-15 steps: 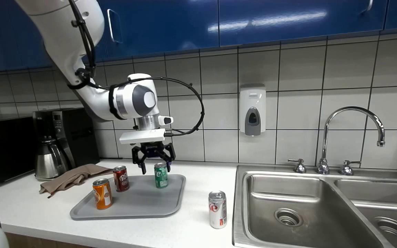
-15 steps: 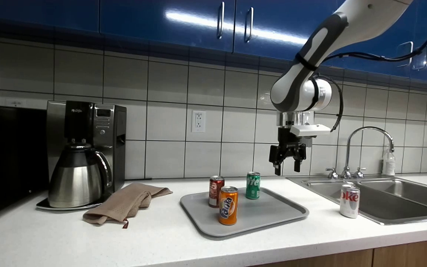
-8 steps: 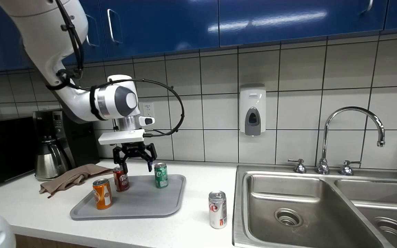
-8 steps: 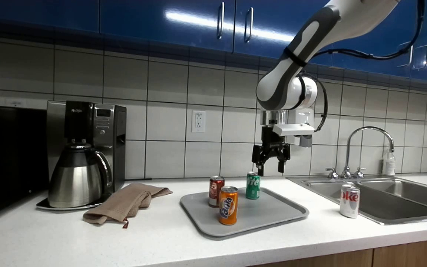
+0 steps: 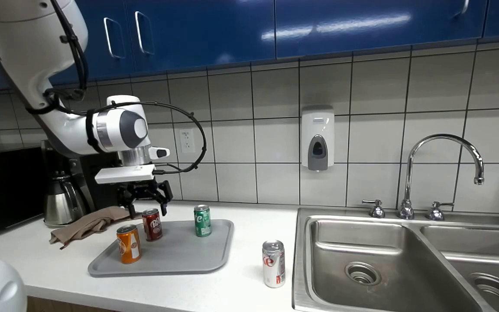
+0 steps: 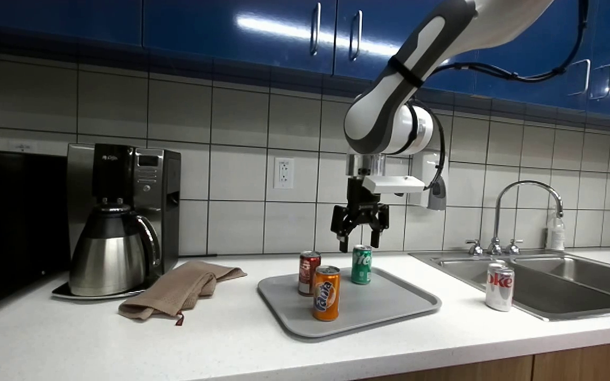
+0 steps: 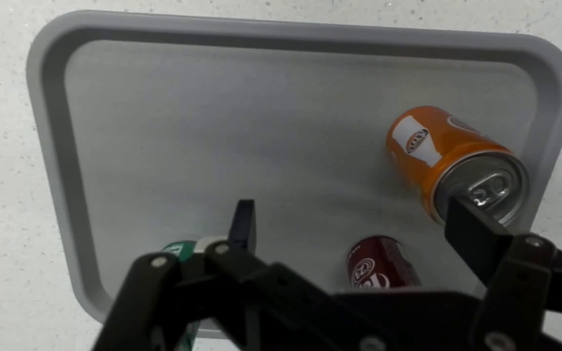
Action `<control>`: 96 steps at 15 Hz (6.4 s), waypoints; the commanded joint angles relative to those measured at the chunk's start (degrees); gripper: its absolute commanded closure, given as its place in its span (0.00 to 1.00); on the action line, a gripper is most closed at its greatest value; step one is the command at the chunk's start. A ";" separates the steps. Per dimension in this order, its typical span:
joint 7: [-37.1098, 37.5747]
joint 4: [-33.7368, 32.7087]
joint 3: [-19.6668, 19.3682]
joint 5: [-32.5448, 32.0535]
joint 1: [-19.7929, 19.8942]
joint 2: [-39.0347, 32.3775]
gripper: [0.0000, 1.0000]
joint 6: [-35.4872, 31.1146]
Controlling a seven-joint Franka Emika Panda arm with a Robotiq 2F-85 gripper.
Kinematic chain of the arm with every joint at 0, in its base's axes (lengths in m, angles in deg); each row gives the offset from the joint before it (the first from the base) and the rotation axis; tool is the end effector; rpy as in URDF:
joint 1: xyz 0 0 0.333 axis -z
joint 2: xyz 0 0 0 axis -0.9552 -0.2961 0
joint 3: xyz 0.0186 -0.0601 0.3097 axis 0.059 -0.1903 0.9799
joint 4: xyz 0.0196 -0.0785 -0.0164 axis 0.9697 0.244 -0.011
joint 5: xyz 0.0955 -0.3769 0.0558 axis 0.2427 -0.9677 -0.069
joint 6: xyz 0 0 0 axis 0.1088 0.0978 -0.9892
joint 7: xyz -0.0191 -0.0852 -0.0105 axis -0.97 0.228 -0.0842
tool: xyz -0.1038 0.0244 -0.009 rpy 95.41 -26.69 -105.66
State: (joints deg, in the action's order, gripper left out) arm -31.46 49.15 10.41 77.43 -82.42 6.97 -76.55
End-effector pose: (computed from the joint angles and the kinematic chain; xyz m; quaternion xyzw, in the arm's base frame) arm 0.5046 0.1530 0.3209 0.9870 0.1560 0.0353 0.0157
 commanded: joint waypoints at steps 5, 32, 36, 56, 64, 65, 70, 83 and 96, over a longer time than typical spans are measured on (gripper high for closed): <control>4.57 0.62 2.74 -0.48 -2.68 0.17 0.00 -2.36; 6.69 -1.17 2.05 -5.32 -6.22 -9.83 0.00 -8.15; 6.97 -2.01 1.66 -6.35 -6.38 -10.93 0.00 -7.59; 7.08 -5.29 0.78 -7.51 -7.21 -13.74 0.61 -7.37; 4.61 -3.20 1.39 -4.87 -5.26 -10.14 0.61 -6.72; 4.36 -3.03 1.26 -4.71 -4.96 -9.53 0.61 -6.59; 2.99 -2.39 0.90 -3.93 -2.86 -6.07 0.61 -6.15; -8.58 0.01 -0.40 5.69 3.32 3.27 0.61 -4.01; -8.27 -1.02 -7.35 -0.91 8.38 3.26 0.61 -2.99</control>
State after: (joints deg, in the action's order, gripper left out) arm -39.36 48.54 3.96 78.67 -75.63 8.99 -81.25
